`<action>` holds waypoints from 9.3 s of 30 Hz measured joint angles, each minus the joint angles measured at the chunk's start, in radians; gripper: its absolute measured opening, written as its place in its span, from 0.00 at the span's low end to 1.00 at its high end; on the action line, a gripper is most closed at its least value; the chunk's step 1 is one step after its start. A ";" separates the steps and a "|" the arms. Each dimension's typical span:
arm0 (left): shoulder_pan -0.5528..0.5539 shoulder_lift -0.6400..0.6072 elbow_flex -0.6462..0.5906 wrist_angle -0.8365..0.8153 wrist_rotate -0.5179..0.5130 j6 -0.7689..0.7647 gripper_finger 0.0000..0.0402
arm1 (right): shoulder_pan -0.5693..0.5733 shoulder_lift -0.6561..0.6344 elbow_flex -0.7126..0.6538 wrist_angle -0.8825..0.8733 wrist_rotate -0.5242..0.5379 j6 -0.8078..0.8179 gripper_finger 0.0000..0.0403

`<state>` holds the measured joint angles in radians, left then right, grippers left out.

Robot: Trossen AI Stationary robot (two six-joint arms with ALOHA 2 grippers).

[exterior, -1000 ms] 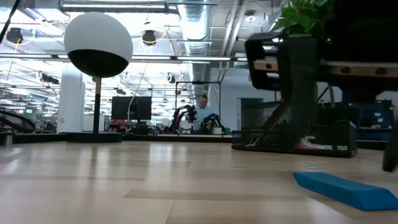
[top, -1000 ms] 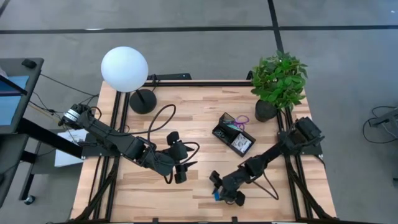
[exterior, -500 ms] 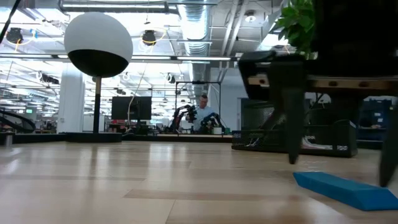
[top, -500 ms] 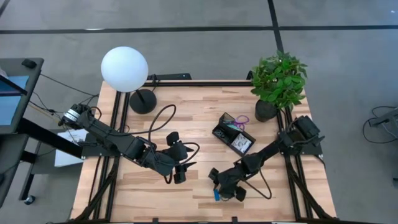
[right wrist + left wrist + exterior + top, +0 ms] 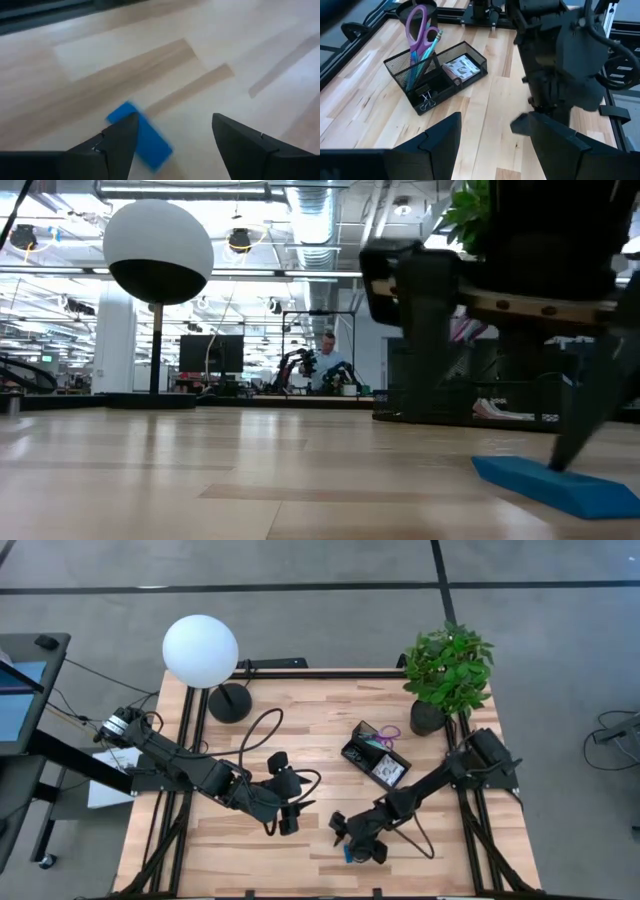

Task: Pick and place office supplies into organizer
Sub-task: Put the blue eraser into the black desk organizer

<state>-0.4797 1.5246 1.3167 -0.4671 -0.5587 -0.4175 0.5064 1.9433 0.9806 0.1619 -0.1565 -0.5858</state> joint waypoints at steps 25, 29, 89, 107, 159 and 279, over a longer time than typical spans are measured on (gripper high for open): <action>0.000 0.000 0.001 -0.062 -0.003 -0.019 0.56 | 0.018 -0.023 0.047 -0.180 0.055 -0.002 0.62; 0.000 0.000 0.001 -0.062 -0.004 -0.021 0.56 | 0.024 -0.022 0.047 -0.156 0.028 -0.023 0.62; 0.000 0.000 0.000 -0.075 0.003 -0.059 0.56 | -0.017 0.139 0.029 0.057 -0.199 0.421 0.36; -0.030 0.000 0.000 -0.074 0.003 -0.077 0.56 | 0.032 0.137 0.020 0.081 -0.026 0.505 0.45; -0.068 0.000 0.000 -0.073 -0.049 -0.131 0.56 | 0.063 -0.077 -0.001 -0.157 0.100 0.577 0.44; -0.087 0.000 0.000 -0.062 -0.076 -0.169 0.56 | 0.075 0.300 -0.241 0.961 0.226 0.672 0.14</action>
<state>-0.5663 1.5249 1.3167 -0.5293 -0.6350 -0.5865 0.5812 2.2433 0.7395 1.1228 0.0693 0.0866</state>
